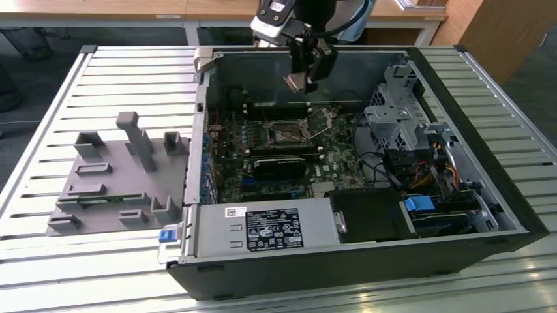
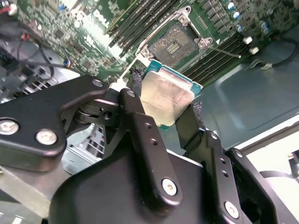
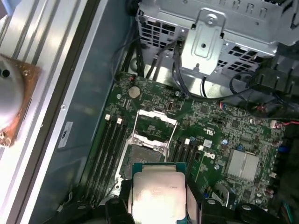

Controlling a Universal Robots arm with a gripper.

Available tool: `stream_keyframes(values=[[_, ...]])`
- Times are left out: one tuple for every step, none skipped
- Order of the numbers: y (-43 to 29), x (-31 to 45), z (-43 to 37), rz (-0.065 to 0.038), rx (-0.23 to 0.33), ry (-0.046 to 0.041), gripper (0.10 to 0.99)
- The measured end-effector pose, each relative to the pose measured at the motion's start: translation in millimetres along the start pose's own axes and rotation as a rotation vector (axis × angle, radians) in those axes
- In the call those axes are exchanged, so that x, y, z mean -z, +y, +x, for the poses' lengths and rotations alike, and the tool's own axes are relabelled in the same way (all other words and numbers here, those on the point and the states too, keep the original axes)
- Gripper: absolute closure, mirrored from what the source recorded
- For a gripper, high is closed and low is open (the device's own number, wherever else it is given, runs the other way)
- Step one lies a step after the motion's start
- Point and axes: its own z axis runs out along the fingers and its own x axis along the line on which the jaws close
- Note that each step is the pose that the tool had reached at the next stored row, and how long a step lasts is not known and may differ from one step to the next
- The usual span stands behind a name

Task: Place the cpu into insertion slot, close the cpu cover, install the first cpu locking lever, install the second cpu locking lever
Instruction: 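Place the cpu into insertion slot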

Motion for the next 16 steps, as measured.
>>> stream_keyframes(values=[[0.0, -0.6, 0.0, 0.000, -0.018, -0.0015, 0.545], [-0.1, -1.3, 0.0, -0.001, -0.035, -0.0030, 0.545], [-0.2, -1.9, 0.0, -0.001, -0.052, -0.0046, 0.545], [-0.2, -2.7, -0.1, -0.001, -0.070, -0.0061, 0.545], [-0.3, -3.6, -0.1, -0.002, -0.088, -0.0076, 0.545], [-0.4, -4.6, -0.1, -0.002, -0.108, -0.0094, 0.545], [-0.5, -5.6, -0.1, -0.003, -0.125, -0.0109, 0.545], [-0.6, -6.7, -0.1, -0.003, -0.142, -0.0125, 0.545], [-0.7, -7.9, -0.1, -0.003, -0.158, -0.0139, 0.545], [-0.8, -9.1, -0.1, -0.003, -0.173, -0.0153, 0.545], [-0.9, -10.3, -0.1, -0.004, -0.188, -0.0167, 0.545], [-1.0, -11.5, -0.1, -0.004, -0.204, -0.0181, 0.545], [-1.1, -12.9, -0.1, -0.004, -0.220, -0.0194, 0.545], [-1.2, -14.1, -0.1, -0.005, -0.235, -0.0207, 0.545], [-1.3, -15.1, 0.0, -0.005, -0.246, -0.0221, 0.545], [-1.2, -16.0, 0.4, -0.004, -0.251, -0.0241, 0.545]])
